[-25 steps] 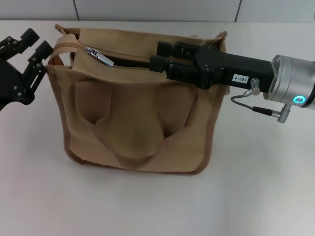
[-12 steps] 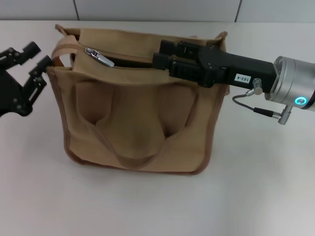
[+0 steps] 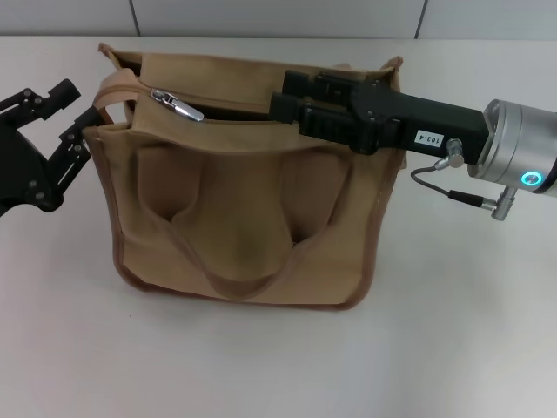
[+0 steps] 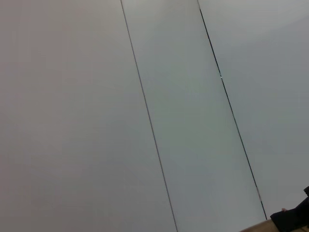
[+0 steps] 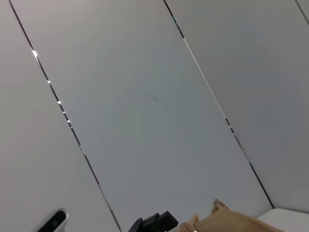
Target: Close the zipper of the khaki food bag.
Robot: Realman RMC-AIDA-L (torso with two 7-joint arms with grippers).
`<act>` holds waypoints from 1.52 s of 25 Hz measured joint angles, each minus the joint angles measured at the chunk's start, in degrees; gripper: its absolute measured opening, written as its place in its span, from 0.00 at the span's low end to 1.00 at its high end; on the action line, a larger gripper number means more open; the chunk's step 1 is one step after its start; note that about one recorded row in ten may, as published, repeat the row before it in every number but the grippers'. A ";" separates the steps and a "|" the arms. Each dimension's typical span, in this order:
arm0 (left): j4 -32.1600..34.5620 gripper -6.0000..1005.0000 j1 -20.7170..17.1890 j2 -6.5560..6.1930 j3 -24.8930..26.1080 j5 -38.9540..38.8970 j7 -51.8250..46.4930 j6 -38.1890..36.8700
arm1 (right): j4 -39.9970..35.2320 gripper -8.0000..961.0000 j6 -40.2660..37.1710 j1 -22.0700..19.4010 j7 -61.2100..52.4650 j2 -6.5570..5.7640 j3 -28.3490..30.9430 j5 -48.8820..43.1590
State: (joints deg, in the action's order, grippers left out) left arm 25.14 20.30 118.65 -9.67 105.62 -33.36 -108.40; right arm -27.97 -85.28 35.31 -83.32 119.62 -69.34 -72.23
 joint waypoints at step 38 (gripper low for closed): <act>-6.73 0.39 1.48 0.44 -0.96 -4.35 9.20 6.78 | 0.63 0.66 1.19 0.65 0.08 0.00 0.00 -0.02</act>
State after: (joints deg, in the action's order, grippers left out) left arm 18.41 21.77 119.09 -10.63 101.27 -24.16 -101.62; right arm -27.34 -84.08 35.96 -83.23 119.62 -69.34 -72.25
